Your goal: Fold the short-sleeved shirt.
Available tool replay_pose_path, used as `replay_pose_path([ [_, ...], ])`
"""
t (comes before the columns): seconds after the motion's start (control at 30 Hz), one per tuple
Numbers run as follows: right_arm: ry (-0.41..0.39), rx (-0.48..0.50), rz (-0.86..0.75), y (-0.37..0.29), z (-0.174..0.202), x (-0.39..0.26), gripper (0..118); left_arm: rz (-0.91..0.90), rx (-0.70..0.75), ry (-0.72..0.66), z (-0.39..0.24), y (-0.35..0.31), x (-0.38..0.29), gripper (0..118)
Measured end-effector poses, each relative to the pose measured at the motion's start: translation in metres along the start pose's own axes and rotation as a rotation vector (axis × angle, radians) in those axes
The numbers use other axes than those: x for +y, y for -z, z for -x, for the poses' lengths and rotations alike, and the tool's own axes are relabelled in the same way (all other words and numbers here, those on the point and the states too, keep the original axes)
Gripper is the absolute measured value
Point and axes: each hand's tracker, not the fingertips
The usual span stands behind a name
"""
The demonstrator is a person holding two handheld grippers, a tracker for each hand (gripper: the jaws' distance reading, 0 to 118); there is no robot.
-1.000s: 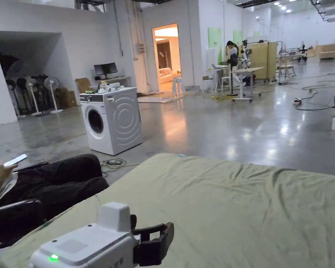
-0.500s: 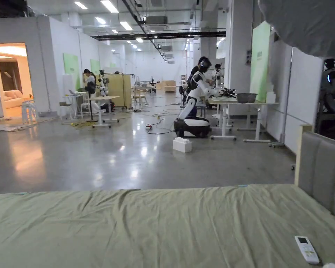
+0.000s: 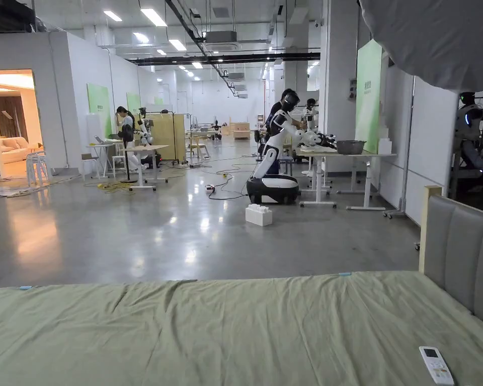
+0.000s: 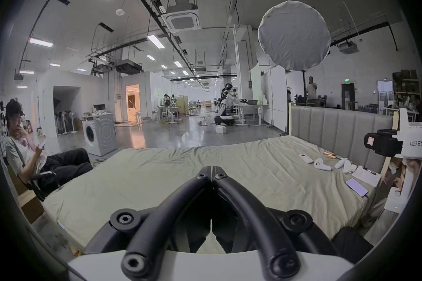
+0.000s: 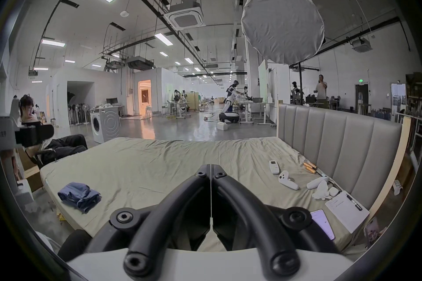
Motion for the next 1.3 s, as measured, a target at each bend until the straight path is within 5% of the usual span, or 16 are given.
replay_pose_path([
  [0.4,-0.016,0.023,0.007,-0.001,0.004,0.002,2,-0.027,-0.01,0.035,-0.003,-0.007,0.01,0],
  [0.43,-0.012,0.023,0.009,-0.002,0.005,0.003,8,-0.029,-0.012,0.035,-0.004,-0.007,0.01,0],
  [0.53,-0.019,0.009,-0.002,-0.005,0.006,0.006,52,-0.035,-0.034,0.051,-0.005,-0.009,0.01,5],
  [0.6,-0.026,0.013,-0.017,-0.006,0.008,0.008,58,-0.034,-0.035,0.051,-0.008,-0.008,0.009,8],
  [0.63,-0.021,0.015,-0.018,-0.006,0.008,0.008,70,-0.035,-0.034,0.045,-0.008,-0.008,0.009,19],
  [0.7,-0.024,0.017,-0.04,-0.008,0.01,0.01,83,-0.042,-0.033,0.032,-0.01,-0.007,0.009,63],
  [0.77,-0.028,0.028,-0.045,-0.007,0.011,0.013,99,-0.054,-0.019,0.013,-0.012,-0.006,0.009,90],
  [0.83,-0.009,0.017,-0.021,-0.005,0.013,0.014,115,-0.083,0.006,-0.01,-0.014,-0.008,0.01,97],
  [0.93,-0.039,0.03,-0.087,-0.006,0.016,0.017,118,-0.093,-0.002,-0.033,-0.01,-0.009,0.013,118],
  [1.3,-0.041,0.045,-0.083,-0.002,0.024,0.019,118,-0.082,-0.021,-0.004,-0.018,-0.011,0.012,118],
])
